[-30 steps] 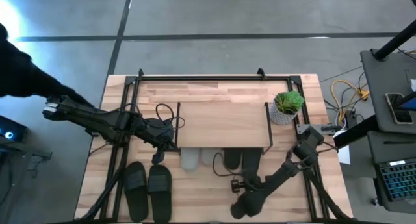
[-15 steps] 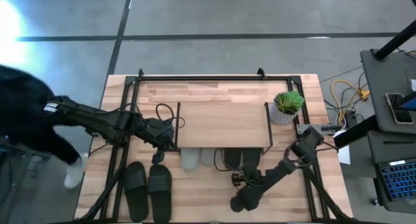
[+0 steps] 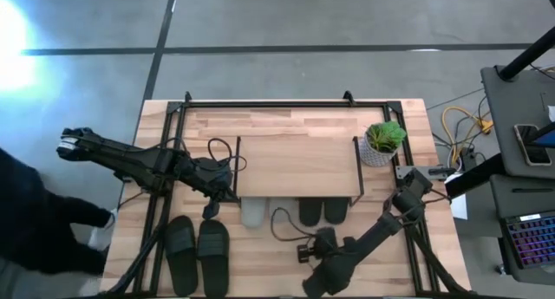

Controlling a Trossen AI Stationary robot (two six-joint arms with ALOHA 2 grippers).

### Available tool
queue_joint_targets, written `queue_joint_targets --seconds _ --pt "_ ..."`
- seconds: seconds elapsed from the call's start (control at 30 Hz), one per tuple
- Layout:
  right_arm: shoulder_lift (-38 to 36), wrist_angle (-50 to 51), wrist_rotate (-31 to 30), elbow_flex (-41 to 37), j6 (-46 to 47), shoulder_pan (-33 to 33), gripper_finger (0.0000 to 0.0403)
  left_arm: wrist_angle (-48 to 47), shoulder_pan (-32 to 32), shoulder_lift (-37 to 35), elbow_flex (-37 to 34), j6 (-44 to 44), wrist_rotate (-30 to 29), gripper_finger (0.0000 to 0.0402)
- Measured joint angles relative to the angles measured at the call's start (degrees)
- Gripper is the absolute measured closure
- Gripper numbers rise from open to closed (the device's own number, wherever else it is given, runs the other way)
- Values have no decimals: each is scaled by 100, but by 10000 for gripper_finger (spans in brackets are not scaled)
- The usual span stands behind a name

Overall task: Pick and place slides into the shelf
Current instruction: Move the black slides under the shelf, then adjust the gray slides under the shelf

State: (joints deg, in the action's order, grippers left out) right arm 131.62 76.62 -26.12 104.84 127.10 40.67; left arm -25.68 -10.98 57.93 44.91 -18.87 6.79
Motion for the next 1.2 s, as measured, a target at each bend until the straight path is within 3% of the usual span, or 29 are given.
queue_joint_targets --seconds 0.53,0.8,1.2 --pt "89 -514 -292 -81 -1169 -740 394 -10 -2 0 -2 15 -4 402" --pt "89 -396 -513 -156 -1212 -807 394 -8 -7 0 -2 15 -4 402" --pt "81 -237 -355 -50 -1022 -663 394 -8 -7 0 -2 19 -4 402"
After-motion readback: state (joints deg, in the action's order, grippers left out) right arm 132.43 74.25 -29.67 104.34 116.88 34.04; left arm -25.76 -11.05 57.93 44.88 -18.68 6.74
